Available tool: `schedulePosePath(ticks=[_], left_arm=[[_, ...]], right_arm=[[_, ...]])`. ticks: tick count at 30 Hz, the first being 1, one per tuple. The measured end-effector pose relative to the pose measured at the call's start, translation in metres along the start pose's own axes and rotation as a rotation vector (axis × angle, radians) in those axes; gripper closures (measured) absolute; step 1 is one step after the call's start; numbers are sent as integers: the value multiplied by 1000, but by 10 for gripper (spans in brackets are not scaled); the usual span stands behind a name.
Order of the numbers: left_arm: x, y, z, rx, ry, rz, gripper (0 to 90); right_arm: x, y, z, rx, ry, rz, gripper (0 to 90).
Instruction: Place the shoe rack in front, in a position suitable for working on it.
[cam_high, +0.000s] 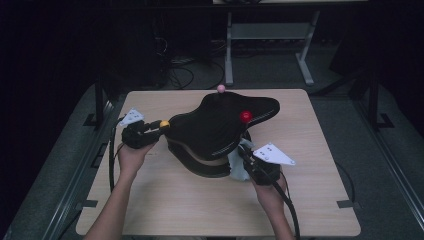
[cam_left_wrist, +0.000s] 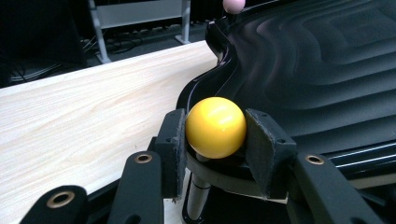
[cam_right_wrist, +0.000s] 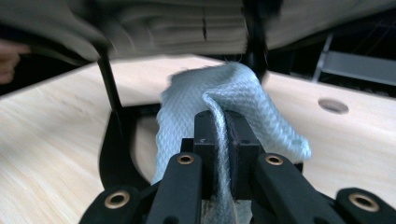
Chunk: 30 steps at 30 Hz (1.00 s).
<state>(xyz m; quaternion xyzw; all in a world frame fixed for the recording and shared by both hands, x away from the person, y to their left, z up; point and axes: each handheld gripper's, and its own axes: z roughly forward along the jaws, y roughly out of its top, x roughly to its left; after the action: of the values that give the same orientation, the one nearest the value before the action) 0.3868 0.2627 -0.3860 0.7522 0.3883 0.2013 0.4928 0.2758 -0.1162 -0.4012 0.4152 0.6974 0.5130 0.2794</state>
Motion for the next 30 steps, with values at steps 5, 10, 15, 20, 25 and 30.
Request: schedulePosePath(ticks=[5, 10, 15, 20, 25, 30], left_arm=[[2, 0, 2, -8, 3, -2, 596], [3, 6, 7, 13, 14, 8, 596], [5, 5, 2, -12, 9, -4, 540], [2, -2, -17, -32, 38, 14, 501], [-3, -14, -37, -64, 44, 16, 505], [-13, -29, -55, -92, 33, 23, 505]], right_arm=[[-19, -42, 11, 141, -31, 44, 841], [-46, -46, 17, 140, -29, 168, 841], [-42, -39, 35, 186, 37, 128, 841], [-31, -42, 38, 199, 53, 128, 840], [-12, -41, 46, 206, 50, 120, 840], [8, -37, 59, 208, 45, 114, 840]])
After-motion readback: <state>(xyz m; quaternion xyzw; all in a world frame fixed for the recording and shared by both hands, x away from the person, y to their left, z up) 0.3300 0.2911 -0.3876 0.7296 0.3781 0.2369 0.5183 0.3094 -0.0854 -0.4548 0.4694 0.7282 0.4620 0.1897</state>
